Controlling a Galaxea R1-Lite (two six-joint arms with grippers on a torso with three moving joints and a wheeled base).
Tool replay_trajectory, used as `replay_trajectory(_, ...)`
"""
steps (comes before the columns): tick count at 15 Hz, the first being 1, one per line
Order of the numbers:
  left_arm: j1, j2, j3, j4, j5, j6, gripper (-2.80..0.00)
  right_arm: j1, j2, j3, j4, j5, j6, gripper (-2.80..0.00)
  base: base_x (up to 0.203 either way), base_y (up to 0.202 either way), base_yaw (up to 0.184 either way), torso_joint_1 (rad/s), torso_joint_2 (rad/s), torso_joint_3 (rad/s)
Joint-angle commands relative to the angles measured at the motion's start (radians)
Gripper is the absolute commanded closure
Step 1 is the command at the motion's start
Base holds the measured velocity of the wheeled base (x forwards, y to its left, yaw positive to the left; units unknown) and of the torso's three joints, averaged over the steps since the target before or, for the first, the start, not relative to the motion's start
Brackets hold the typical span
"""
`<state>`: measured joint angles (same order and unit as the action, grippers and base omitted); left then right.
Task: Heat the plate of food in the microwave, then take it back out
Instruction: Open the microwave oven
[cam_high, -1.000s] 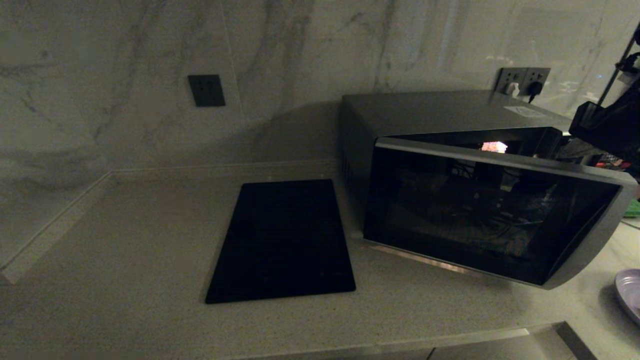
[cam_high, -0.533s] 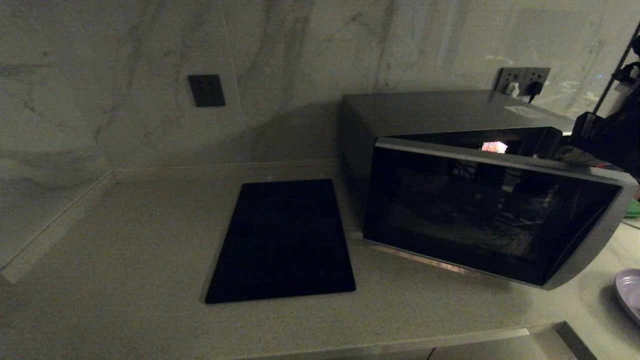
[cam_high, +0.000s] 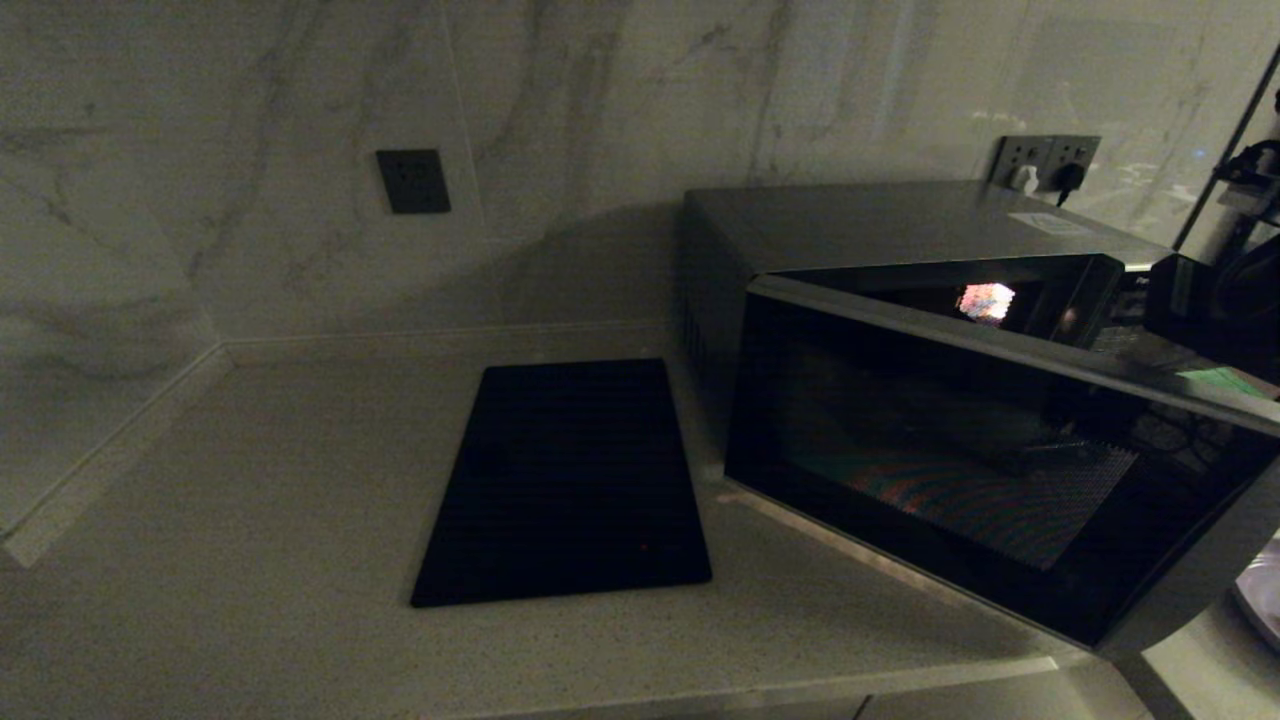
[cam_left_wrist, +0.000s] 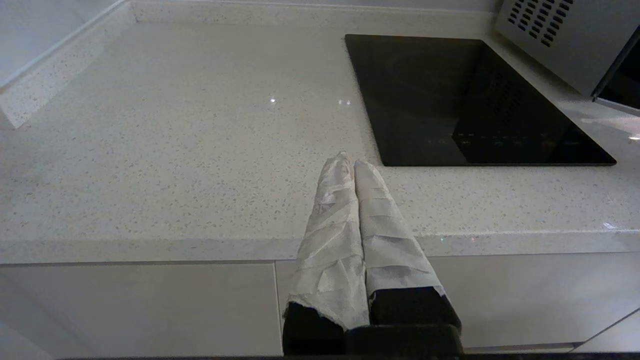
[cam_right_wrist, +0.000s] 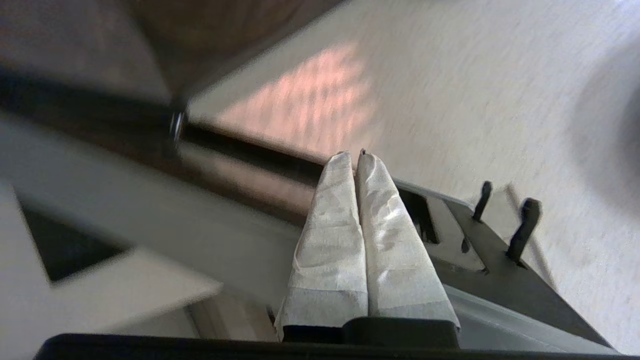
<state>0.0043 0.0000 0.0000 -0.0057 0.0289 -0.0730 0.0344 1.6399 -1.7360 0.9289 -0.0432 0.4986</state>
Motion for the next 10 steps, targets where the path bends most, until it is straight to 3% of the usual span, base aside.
replay_trajectory(1, 0.0, 0.002, 0.0, 0.0, 0.0, -0.001, 0.0, 0.036, -0.076, 0.062, 0.005, -0.001, 0.004, 0.0, 0.0, 0.0, 0.0, 0.0, 0.0, 0.0)
replay_trajectory(10, 0.0, 0.002, 0.0, 0.0, 0.0, -0.001, 0.0, 0.199, -0.188, 0.167, 0.014, -0.001, 0.005, 0.0, 0.0, 0.0, 0.0, 0.0, 0.0, 0.0)
